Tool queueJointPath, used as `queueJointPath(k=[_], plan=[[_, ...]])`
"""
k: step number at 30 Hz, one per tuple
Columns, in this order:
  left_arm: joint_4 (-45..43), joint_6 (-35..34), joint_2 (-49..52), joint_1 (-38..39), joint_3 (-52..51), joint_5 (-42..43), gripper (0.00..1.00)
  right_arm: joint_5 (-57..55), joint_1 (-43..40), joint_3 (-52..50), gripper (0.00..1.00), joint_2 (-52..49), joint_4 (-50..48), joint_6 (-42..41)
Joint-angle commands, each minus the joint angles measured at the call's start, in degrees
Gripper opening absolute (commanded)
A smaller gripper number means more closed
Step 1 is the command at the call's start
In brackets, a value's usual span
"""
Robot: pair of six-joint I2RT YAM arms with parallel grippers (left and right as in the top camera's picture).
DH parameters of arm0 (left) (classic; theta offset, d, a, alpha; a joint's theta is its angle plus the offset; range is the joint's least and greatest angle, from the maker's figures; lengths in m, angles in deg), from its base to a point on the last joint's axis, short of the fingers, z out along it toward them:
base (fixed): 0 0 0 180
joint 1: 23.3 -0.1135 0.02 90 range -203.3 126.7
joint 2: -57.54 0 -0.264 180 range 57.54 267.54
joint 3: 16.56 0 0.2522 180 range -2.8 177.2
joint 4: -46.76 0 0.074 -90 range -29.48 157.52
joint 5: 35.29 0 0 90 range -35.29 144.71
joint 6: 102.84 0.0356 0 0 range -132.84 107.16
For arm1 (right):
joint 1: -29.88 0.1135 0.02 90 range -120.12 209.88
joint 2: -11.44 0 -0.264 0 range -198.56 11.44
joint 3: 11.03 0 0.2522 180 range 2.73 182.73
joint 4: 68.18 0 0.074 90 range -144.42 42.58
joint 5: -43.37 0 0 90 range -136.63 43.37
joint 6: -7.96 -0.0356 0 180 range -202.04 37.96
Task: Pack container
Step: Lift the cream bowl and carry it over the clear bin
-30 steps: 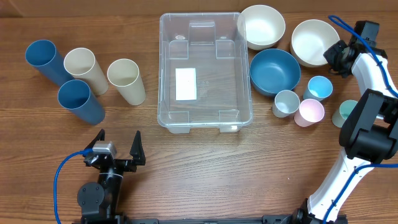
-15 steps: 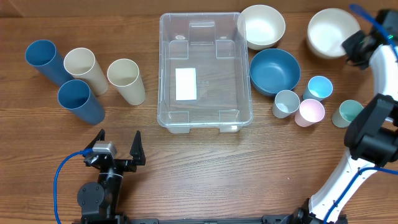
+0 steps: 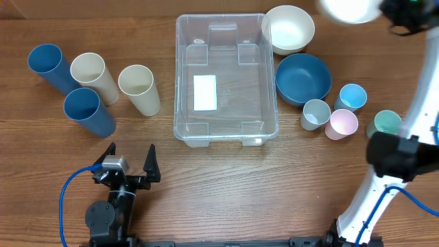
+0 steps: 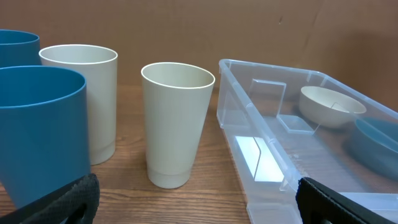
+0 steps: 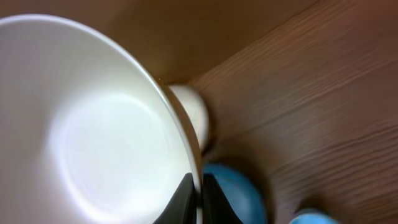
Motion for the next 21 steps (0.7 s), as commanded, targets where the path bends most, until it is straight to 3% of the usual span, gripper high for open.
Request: queueJointPath(k=[1,10,21], plan=[[-0.07,-0.39,-0.39,-0.59,-0.20,0.66,1.00,3.76,8.76,1.62,0.04,1.95,2.97,5.35],[-0.07,-0.39,-0.39,-0.59,-0.20,0.66,1.00,-6.49,25.66,-4.96,0.04,1.92,-0.20,7.56],[-0.07,-0.39,-0.39,-0.59,-0.20,0.66,1.00,-7.61,28.48,-29.51,0.04,1.92,-20.48,7.52]])
